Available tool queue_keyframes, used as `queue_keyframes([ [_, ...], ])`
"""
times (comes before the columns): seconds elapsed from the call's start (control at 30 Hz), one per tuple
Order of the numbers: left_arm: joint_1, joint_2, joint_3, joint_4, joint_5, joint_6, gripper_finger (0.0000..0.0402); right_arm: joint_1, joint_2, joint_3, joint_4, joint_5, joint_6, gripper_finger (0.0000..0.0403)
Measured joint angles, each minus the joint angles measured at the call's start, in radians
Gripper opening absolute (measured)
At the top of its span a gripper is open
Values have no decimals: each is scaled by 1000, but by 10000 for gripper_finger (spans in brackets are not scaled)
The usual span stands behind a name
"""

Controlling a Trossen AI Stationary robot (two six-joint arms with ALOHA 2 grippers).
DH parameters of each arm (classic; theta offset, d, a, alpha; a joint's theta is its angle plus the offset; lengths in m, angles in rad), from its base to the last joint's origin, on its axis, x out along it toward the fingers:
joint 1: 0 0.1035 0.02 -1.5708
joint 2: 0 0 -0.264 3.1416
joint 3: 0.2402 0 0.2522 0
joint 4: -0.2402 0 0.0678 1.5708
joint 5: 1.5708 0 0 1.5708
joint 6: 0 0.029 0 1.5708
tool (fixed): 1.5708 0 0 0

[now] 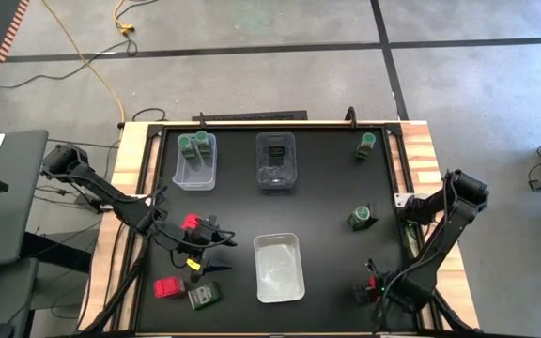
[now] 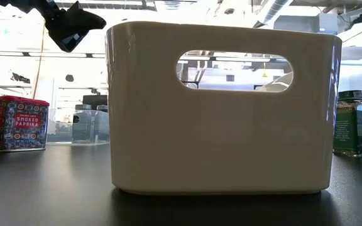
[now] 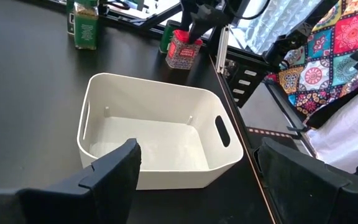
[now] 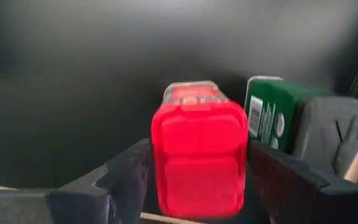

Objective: Sort spices by type
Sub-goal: Put the bottom right red seasoning can into the white bin

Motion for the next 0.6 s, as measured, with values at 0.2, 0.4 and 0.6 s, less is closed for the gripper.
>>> queue_keyframes([
  [0.2,0,0,0,-1,6,0,312,-13,1,-60,96,-2,-2,291],
  [0.4,0,0,0,-2,9,0,312,-13,0,-73,125,-23,-48,291],
  [0.6,0,0,0,-22,10,0,312,-13,0,-73,124,-107,-86,291],
])
